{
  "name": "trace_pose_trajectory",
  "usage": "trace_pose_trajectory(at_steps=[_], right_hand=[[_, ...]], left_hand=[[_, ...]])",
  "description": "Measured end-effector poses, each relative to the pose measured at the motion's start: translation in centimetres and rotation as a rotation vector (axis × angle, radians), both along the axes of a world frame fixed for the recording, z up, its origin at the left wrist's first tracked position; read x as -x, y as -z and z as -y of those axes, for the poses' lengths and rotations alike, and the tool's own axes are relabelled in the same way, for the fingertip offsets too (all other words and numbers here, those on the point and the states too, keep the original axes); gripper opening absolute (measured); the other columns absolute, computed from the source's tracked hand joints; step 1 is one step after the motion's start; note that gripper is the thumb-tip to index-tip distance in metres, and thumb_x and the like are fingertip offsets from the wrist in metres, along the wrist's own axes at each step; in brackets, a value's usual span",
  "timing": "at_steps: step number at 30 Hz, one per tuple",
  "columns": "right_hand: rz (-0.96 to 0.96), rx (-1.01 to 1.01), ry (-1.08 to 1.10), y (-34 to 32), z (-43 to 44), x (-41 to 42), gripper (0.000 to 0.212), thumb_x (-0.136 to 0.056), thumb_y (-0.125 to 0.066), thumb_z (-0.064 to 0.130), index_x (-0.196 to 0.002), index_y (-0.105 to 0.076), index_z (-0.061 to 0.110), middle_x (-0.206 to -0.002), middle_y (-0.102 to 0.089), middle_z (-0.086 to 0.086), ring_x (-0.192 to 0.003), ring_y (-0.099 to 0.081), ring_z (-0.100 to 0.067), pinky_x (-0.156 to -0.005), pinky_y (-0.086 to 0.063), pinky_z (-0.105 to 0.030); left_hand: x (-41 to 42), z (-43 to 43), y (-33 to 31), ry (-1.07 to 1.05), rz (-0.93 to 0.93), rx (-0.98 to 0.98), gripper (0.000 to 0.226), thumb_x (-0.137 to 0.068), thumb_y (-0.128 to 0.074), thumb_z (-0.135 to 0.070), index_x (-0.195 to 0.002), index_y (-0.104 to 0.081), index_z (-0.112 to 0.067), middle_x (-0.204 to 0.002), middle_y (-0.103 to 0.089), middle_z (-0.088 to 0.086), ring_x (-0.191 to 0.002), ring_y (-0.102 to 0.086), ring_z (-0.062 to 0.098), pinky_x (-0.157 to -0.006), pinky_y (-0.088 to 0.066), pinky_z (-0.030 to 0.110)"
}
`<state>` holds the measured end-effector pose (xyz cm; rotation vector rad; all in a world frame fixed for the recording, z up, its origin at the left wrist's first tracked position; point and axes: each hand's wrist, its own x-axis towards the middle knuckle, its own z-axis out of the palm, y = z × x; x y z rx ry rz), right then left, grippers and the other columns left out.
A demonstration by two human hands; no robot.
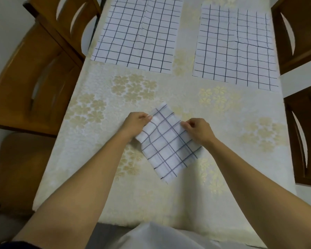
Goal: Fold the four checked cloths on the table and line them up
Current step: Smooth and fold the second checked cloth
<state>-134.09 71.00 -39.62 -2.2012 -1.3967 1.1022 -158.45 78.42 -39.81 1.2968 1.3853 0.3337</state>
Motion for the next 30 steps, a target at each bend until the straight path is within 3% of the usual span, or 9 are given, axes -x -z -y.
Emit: trace_pose_trajectory(at_steps=[3,8,12,14,18,22,24,27,30], right_hand=[[0.047,-0.058,-0.047,0.1,-0.1,0.4,0.028,-0.099,-0.061,0.036,-0.093,-0.069,0.010,-0.077,-0.064,0.000,-0.068,-0.057,-0.012,-0.058,-0.042,-0.023],[0.189,-0.043,-0.176,-0.1,-2.0,0.3,0.029,-0.101,-0.056,0.042,-0.096,-0.064,0.014,-0.082,-0.066,-0.008,-0.073,-0.061,-0.027,-0.065,-0.052,-0.041],[0.253,-0.051,-0.241,-0.3,-2.7,-0.2,0.031,-0.102,-0.054,0.044,-0.097,-0.062,0.014,-0.082,-0.064,-0.009,-0.073,-0.059,-0.030,-0.062,-0.048,-0.039],[0.255,-0.061,-0.268,-0.2,-2.8,-0.3,0.029,-0.102,-0.054,0.043,-0.097,-0.062,0.015,-0.081,-0.063,-0.008,-0.073,-0.059,-0.030,-0.062,-0.048,-0.038],[0.189,-0.064,-0.403,-0.3,-3.2,0.4,0.022,-0.102,-0.056,0.036,-0.093,-0.061,0.016,-0.081,-0.064,-0.006,-0.074,-0.060,-0.028,-0.061,-0.043,-0.036],[0.195,-0.104,-0.488,-0.6,-4.1,2.1,0.019,-0.101,-0.057,0.034,-0.100,-0.064,0.016,-0.092,-0.065,-0.004,-0.083,-0.060,-0.027,-0.067,-0.044,-0.035],[0.226,-0.101,-0.538,-0.5,-4.3,2.7,0.020,-0.101,-0.057,0.035,-0.103,-0.064,0.016,-0.096,-0.068,-0.006,-0.085,-0.061,-0.028,-0.070,-0.048,-0.037],[0.239,-0.064,-0.551,-0.5,-4.4,2.6,0.025,-0.100,-0.058,0.039,-0.110,-0.064,0.017,-0.098,-0.068,-0.005,-0.087,-0.062,-0.027,-0.074,-0.051,-0.038],[0.223,-0.016,-0.518,-0.4,-4.2,1.4,0.028,-0.098,-0.060,0.042,-0.113,-0.064,0.018,-0.101,-0.068,-0.005,-0.089,-0.063,-0.026,-0.076,-0.053,-0.037]], left_hand=[[1.2,1.9,0.7,-0.064,-0.004,0.033,0.022,-0.101,-0.064,-0.030,-0.101,-0.074,-0.011,-0.090,-0.073,-0.005,-0.081,-0.069,0.009,-0.061,-0.051,0.014],[3.5,2.7,-0.3,0.015,-0.019,0.086,0.019,-0.092,-0.076,-0.023,-0.105,-0.073,-0.010,-0.090,-0.075,-0.001,-0.081,-0.071,0.009,-0.062,-0.052,0.013],[5.5,3.1,-1.2,0.146,-0.035,0.163,0.019,-0.088,-0.080,-0.011,-0.105,-0.073,-0.006,-0.078,-0.075,0.012,-0.072,-0.072,0.023,-0.070,-0.062,0.032],[6.3,3.4,-1.9,0.215,-0.119,0.148,0.017,-0.089,-0.078,-0.013,-0.105,-0.073,-0.010,-0.084,-0.076,0.013,-0.078,-0.075,0.022,-0.072,-0.062,0.028],[5.4,3.3,-3.1,0.134,-0.292,-0.182,0.020,-0.097,-0.069,-0.027,-0.115,-0.066,-0.020,-0.105,-0.067,-0.003,-0.093,-0.067,0.014,-0.077,-0.055,0.025],[1.2,1.9,-2.6,0.302,-0.407,-0.564,0.041,-0.101,-0.060,-0.037,-0.139,-0.055,-0.023,-0.138,-0.052,-0.001,-0.128,-0.044,0.020,-0.107,-0.037,0.034],[-0.5,0.7,-2.1,0.419,-0.528,-0.542,0.042,-0.101,-0.056,-0.045,-0.139,-0.056,-0.027,-0.142,-0.048,-0.001,-0.133,-0.036,0.024,-0.109,-0.028,0.035],[-1.5,-0.8,-1.7,0.590,-0.648,-0.407,0.031,-0.100,-0.054,-0.052,-0.118,-0.067,-0.030,-0.128,-0.052,0.002,-0.124,-0.037,0.028,-0.096,-0.025,0.037],[-1.1,-1.6,-1.6,0.696,-0.688,-0.341,0.035,-0.102,-0.052,-0.051,-0.120,-0.067,-0.026,-0.127,-0.052,0.007,-0.126,-0.038,0.033,-0.101,-0.027,0.043]])
